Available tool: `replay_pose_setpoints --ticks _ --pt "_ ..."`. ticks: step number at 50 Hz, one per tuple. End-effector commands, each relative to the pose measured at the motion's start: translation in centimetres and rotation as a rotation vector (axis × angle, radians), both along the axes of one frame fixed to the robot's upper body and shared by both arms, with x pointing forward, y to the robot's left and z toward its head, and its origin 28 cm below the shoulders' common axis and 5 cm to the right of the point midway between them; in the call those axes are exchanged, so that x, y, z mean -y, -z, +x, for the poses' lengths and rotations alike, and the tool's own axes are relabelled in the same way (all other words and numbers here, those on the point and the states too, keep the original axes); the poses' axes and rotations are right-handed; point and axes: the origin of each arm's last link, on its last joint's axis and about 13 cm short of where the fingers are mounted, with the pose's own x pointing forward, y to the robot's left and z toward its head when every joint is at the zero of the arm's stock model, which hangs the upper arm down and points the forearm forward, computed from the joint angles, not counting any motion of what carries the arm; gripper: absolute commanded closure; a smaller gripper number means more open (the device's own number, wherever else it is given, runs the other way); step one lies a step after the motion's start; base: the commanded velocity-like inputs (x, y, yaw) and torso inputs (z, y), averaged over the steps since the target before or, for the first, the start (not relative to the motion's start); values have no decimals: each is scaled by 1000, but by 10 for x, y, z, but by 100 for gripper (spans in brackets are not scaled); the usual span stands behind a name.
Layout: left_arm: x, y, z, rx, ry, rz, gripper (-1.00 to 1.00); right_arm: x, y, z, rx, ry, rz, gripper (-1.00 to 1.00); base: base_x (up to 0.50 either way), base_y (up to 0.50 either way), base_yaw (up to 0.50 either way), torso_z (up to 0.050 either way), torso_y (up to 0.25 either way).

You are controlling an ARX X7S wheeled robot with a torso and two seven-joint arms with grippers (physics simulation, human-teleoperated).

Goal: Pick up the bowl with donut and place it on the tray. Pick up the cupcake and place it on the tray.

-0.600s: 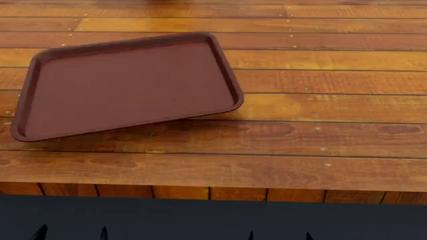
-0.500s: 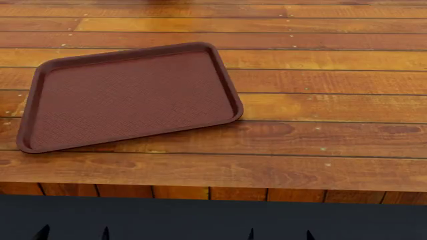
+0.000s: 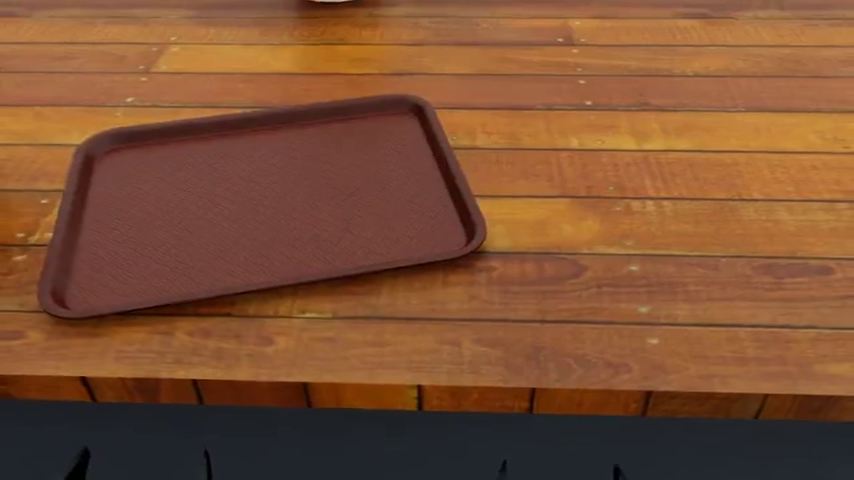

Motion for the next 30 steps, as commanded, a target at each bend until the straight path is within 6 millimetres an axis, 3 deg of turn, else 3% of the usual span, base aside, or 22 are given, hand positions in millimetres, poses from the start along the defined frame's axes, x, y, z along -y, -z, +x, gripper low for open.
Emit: replay_pose_setpoints --ticks 1,30 --pt "-1 0 0 -4 -4 -3 -100 0 0 0 -3 -1 -1 -100 0 0 0 50 0" --pt "0 0 1 0 7 -10 -100 0 0 0 -3 -1 0 -100 0 0 0 50 0"
